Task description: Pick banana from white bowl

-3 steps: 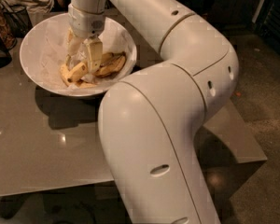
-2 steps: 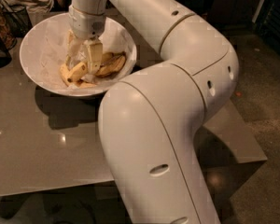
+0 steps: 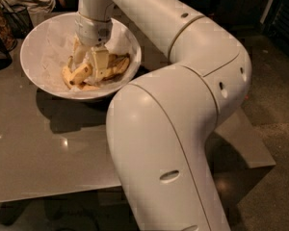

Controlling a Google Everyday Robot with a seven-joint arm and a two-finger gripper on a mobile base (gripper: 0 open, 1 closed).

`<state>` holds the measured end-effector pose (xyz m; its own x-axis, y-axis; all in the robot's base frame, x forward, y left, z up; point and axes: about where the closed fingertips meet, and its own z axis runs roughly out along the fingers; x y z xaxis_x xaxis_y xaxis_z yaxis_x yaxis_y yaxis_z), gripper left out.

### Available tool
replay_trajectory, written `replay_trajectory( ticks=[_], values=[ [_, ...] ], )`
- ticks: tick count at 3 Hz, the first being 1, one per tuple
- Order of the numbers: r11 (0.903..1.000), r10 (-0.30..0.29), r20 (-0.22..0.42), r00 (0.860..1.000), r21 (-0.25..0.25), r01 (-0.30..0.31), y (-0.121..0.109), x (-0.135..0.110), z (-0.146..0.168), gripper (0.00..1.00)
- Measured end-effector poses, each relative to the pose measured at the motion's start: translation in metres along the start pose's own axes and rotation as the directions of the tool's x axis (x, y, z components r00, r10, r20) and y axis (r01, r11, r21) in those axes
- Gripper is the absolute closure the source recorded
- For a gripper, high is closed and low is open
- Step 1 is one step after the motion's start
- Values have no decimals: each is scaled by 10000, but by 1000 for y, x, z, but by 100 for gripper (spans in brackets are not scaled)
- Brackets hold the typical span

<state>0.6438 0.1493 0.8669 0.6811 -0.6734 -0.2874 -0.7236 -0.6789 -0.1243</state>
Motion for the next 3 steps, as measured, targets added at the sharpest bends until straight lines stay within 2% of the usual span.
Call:
replay_trajectory(
  ticks=[1,3],
  values=[
    [10000,-66,-51,10000,44,66,4,-1,1,53],
    [9999,-112,-145,9998,10,113,7,-4,2,99]
  ],
)
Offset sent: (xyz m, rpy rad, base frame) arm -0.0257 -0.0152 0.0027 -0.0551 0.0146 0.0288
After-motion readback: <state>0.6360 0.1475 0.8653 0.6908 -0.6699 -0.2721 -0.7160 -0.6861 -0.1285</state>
